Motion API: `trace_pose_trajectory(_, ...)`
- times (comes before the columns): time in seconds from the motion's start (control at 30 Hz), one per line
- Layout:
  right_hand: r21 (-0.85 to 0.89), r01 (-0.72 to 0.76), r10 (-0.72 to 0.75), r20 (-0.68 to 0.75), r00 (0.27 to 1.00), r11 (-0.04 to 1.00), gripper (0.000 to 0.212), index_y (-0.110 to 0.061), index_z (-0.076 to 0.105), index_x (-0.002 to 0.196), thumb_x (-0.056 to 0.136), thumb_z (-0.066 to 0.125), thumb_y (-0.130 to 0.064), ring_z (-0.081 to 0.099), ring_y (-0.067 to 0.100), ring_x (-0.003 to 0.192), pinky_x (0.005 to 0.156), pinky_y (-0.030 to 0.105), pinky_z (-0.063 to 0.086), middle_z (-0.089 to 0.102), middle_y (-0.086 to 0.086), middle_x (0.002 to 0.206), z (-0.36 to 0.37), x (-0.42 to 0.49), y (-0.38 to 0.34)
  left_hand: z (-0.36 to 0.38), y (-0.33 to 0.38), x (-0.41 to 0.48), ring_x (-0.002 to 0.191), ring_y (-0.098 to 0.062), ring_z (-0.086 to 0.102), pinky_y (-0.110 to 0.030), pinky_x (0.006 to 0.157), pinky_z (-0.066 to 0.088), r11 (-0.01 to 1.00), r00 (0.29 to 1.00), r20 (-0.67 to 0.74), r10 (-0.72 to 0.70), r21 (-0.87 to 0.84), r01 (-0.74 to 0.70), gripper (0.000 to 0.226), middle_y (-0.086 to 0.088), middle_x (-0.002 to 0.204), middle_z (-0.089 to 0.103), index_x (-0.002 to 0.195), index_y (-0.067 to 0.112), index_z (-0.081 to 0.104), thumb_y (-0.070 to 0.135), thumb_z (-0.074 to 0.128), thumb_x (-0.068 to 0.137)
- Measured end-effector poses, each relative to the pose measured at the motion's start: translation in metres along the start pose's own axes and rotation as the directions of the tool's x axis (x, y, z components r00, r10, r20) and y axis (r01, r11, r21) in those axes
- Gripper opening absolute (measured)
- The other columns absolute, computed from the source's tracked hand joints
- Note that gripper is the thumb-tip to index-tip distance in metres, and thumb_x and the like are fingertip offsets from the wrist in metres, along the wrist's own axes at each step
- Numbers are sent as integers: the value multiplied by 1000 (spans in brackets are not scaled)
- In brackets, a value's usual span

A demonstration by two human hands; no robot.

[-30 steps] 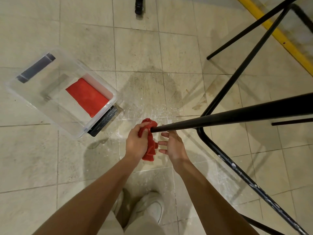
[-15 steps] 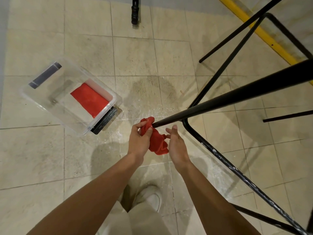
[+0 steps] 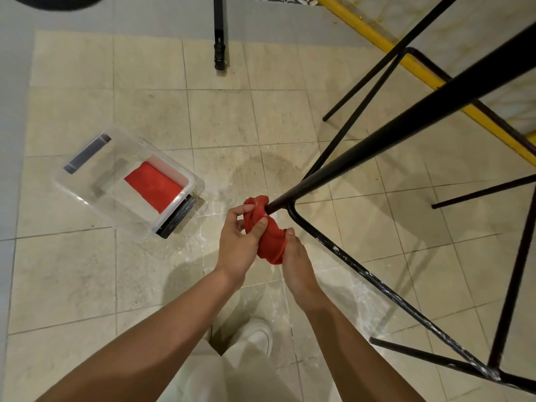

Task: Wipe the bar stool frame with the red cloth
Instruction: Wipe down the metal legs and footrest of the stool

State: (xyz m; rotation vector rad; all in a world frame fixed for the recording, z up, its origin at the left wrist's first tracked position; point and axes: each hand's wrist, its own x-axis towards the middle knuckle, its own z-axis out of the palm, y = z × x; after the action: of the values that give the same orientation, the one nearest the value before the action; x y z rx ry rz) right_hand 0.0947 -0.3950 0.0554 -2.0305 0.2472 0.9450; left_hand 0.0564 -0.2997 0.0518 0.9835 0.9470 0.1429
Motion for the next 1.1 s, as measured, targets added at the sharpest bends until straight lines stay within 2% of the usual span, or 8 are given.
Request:
trace_pose_trajectory(0.07,26,10,-11,18,1000,1000,47,-19,51,123,101,18,-44,51,10,92,83,19,34,56,0,102,-1,0,-8,0,-1,4,94,-21,63,-40,85,54,996,999,-50,2,92,2,23,-7,105,60,105,29,51,15,61,90)
trace_pose_trajectory(0.2,40,39,-40,30,999,998,46,-23,47,133,101,22,-44,52,15,108,86,22,36,57,1,119,1,1,-20,0,5,2,95,-15,62,-37,89,53,976,995,-57,84,205,-71,21,6,99,62,107,29,55,17,60,91)
trace_pose_trajectory(0.27,61,43,-45,31,998,997,45,-23,47,133,100,24,-44,52,13,105,81,19,37,56,0,117,0,2,-24,-1,12,-2,92,-8,63,-28,83,54,962,986,2,169,217,-166,20,11,99,62,108,27,59,17,60,91)
trace_pose_trajectory(0.4,65,42,-45,38,998,997,48,-26,46,136,99,25,-48,52,17,118,106,39,35,54,2,133,4,5,-28,-3,22,-3,67,3,65,-11,60,50,932,971,68,231,269,-241,19,13,89,63,109,22,61,15,57,93)
trace_pose_trajectory(0.6,75,0,-4,46,999,997,48,-24,50,132,98,26,-48,51,19,119,106,42,36,55,0,129,12,7,-27,-8,37,2,60,-38,68,-49,58,58,961,989,146,31,269,-70,17,-7,86,69,109,24,62,20,52,96)
trace_pose_trajectory(0.73,92,-32,28,39,999,995,44,-25,53,128,99,25,-43,52,18,117,102,38,36,55,2,128,10,8,-24,-8,46,3,55,-40,65,-38,45,54,938,964,250,88,305,-164,15,-6,80,64,107,23,61,22,50,97)
trace_pose_trajectory(0.9,106,-49,43,60,997,993,43,-23,54,125,100,25,-43,51,17,117,105,38,37,54,1,126,9,10,-20,-14,48,27,55,-36,65,-28,40,48,856,966,239,-96,515,-42,18,-10,94,58,108,19,62,20,47,97)
trace_pose_trajectory(1.1,122,-67,65,20,998,990,43,-26,56,121,98,26,-46,53,20,115,105,44,38,57,0,121,15,24,-22,-20,47,33,48,-35,62,-32,43,52,943,921,385,-54,323,-80,16,-3,80,67,105,18,64,17,51,97)
